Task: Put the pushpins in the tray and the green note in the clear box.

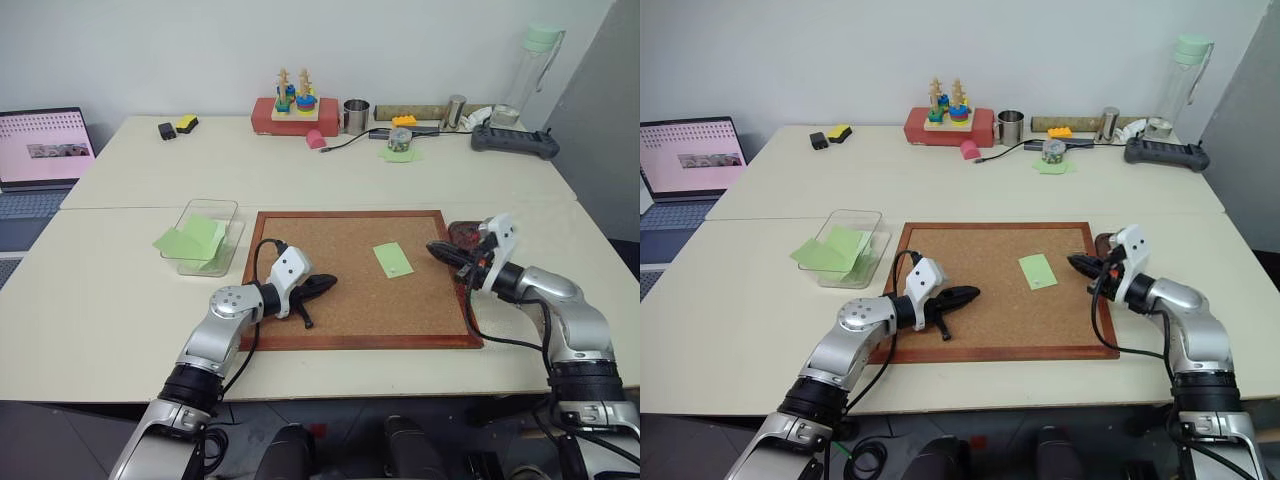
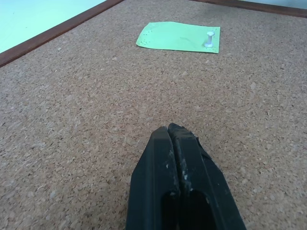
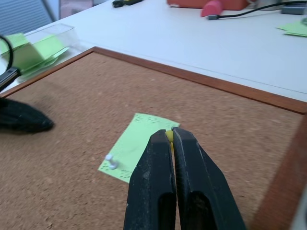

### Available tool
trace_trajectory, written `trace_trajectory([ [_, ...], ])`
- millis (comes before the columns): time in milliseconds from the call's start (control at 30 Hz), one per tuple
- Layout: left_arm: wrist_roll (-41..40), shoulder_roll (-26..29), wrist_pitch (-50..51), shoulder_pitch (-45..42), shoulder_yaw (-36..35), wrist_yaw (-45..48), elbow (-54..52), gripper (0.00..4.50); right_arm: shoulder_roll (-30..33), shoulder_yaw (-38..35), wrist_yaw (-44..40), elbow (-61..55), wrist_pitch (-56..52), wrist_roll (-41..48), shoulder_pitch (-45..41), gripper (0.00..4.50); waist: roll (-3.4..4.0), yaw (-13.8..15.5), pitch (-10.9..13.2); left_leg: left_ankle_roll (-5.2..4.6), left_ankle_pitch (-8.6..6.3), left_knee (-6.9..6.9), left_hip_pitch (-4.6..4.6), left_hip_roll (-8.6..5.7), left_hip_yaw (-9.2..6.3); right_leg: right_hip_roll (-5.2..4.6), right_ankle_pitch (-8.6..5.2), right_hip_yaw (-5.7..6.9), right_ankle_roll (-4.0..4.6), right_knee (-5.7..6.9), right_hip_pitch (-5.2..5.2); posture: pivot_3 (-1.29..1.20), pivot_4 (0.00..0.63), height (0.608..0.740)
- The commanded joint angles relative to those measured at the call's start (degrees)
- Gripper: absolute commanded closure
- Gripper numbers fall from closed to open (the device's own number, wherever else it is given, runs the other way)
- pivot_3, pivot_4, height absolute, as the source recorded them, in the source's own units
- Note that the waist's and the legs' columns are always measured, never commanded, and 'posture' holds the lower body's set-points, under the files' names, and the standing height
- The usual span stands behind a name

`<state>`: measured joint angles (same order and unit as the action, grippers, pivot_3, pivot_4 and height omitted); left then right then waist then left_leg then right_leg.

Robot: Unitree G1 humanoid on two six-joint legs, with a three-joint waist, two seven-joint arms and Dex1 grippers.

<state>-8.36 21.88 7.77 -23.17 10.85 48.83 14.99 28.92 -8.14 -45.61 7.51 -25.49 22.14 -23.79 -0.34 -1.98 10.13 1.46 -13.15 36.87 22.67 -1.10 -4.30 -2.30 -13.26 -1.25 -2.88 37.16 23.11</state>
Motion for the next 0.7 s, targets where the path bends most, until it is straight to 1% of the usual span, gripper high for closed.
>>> trace_trajectory([
  [33, 2.44, 1.19, 1.55, 2.35, 1.65, 0.31, 2.18, 4.50, 2.28, -4.49, 5.97, 4.55, -0.40, -1.20, -3.29, 4.48, 0.00, 0.01, 0.00, 0.00, 0.00, 0.00, 0.01, 0.00, 0.00, 0.00, 0.00, 0.01, 0.00, 0.00, 0.00, 0.00, 0.150, 0.740],
  [133, 2.59, 1.07, 1.38, 2.44, 1.87, 0.25, 2.32, 4.50, 3.31, -5.47, 9.40, 9.83, -0.36, -2.77, -4.89, 4.48, 0.00, 0.07, 0.00, 0.00, 0.00, -0.01, 0.01, -0.01, 0.02, 0.00, 0.00, -0.01, 0.01, -0.02, 0.00, 0.00, 0.150, 0.740],
  [267, 2.80, 0.95, 1.06, 2.30, 2.01, 0.13, 2.49, 4.50, 3.15, -5.52, 12.69, 14.70, 1.36, -4.78, -6.62, 4.48, 0.01, -0.01, -0.01, 0.00, 0.00, -0.04, -0.01, 0.00, 0.05, 0.02, 0.03, -0.05, 0.06, -0.02, 0.00, 0.00, 0.150, 0.740],
  [433, 2.93, 0.86, 0.96, 2.20, 1.95, 0.06, 2.54, 4.50, 2.88, -4.84, 13.76, 17.91, 2.62, -5.94, -8.11, 4.48, 0.03, -0.01, -0.02, 0.00, 0.00, -0.03, -0.04, 0.01, 0.11, 0.04, 0.01, -0.11, 0.03, -0.01, 0.00, 0.00, 0.150, 0.740],
  [467, 2.94, 0.89, 0.94, 2.27, 1.93, 0.04, 2.47, 4.50, 2.78, -4.84, 14.04, 18.13, 2.67, -6.00, -8.27, 4.27, 0.03, -0.02, -0.02, 0.00, 0.00, -0.03, -0.03, 0.01, 0.11, 0.04, 0.01, -0.11, 0.03, -0.01, 0.00, 0.00, 0.150, 0.740],
  [500, 2.94, 0.93, 0.94, 2.36, 1.90, 0.02, 2.40, 4.50, 2.67, -4.91, 14.21, 18.31, 2.80, -5.96, -8.46, 4.27, 0.03, -0.02, -0.02, 0.00, 0.00, -0.03, -0.04, 0.01, 0.12, 0.04, 0.01, -0.12, 0.03, -0.01, 0.00, 0.00, 0.150, 0.740],
  [533, 2.93, 0.96, 0.95, 2.46, 1.88, 0.00, 2.31, 4.50, 2.62, -4.95, 14.31, 18.44, 2.88, -5.92, -8.61, 4.00, 0.03, -0.02, -0.02, -0.01, 0.00, -0.03, -0.03, 0.01, 0.12, 0.04, 0.01, -0.12, 0.03, -0.01, 0.00, 0.00, 0.150, 0.740],
  [700, 2.91, 1.01, 1.02, 2.87, 1.87, -0.16, 1.99, 4.50, 2.76, -5.67, 14.14, 18.65, 3.20, -5.14, -9.01, 2.99, 0.03, -0.02, -0.02, 0.00, 0.00, -0.03, -0.03, 0.01, 0.12, 0.04, 0.01, -0.13, 0.03, -0.01, 0.00, 0.00, 0.150, 0.740],
])
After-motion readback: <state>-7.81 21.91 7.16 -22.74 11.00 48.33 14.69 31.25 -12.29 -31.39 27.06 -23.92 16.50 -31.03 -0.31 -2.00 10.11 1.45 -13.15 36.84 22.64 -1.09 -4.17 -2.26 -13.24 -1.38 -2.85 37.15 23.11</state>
